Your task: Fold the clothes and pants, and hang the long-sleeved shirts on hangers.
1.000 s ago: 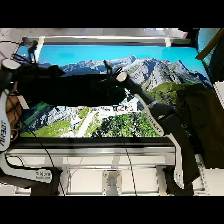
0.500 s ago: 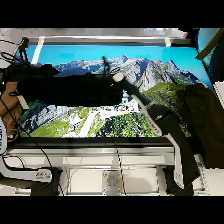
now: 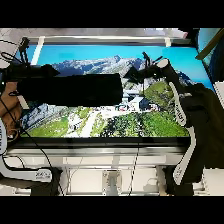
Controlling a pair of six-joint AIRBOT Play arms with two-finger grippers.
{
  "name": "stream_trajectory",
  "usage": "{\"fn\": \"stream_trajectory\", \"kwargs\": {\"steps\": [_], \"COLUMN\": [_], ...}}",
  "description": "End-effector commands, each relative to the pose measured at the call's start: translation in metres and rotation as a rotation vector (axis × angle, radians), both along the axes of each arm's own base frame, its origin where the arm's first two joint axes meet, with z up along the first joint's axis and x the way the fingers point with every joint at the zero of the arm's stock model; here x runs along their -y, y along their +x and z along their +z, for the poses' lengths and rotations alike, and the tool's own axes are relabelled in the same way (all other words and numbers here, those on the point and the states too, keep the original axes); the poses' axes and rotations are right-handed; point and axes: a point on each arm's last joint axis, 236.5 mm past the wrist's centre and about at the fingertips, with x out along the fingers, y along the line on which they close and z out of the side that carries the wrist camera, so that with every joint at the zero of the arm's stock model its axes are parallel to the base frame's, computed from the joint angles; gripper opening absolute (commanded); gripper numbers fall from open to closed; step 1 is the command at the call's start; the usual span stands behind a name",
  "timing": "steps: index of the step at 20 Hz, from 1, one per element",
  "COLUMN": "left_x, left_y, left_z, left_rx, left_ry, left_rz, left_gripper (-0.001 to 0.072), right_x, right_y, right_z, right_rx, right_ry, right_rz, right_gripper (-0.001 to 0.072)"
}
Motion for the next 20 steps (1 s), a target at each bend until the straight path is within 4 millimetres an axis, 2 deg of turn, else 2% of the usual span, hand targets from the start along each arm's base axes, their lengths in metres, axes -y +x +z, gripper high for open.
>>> {"fn": "stream_trajectory", "kwargs": {"steps": [1,6,10,13,14,15,17,20], "left_x": [0.0,0.0,0.0,0.0,0.0,-0.001,-0.002,-0.009], "left_y": [0.0,0.0,0.0,0.0,0.0,0.0,-0.003,-0.016], "left_z": [0.0,0.0,0.0,0.0,0.0,0.0,-0.001,-0.011], "left_rx": [0.0,0.0,0.0,0.0,0.0,0.0,-0.008,-0.051], "left_ry": [0.0,0.0,0.0,0.001,0.001,0.001,0.003,0.075], "left_rz": [0.0,0.0,0.0,0.0,0.0,0.0,-0.004,-0.034], "left_gripper": [0.0018,0.0019,0.0018,0.0018,0.0018,0.0018,0.0018,0.0017], "right_x": [0.019,-0.021,-0.059,-0.087,-0.093,-0.094,-0.083,-0.039], "right_y": [-0.019,-0.022,-0.032,-0.028,-0.026,-0.024,-0.028,-0.051], "right_z": [-0.041,-0.074,-0.078,-0.064,-0.055,-0.046,-0.027,-0.008], "right_rx": [-0.134,-0.18,-0.178,-0.147,-0.135,-0.121,-0.107,-0.15], "right_ry": [-0.031,-0.03,-0.012,0.045,0.066,0.07,0.048,-0.07], "right_rz": [-0.007,-0.025,0.014,0.003,0.006,0.023,0.091,0.177], "right_gripper": [0.0491,0.0489,0.0475,0.0413,0.0252,0.0003,0.0009,0.0008]}}
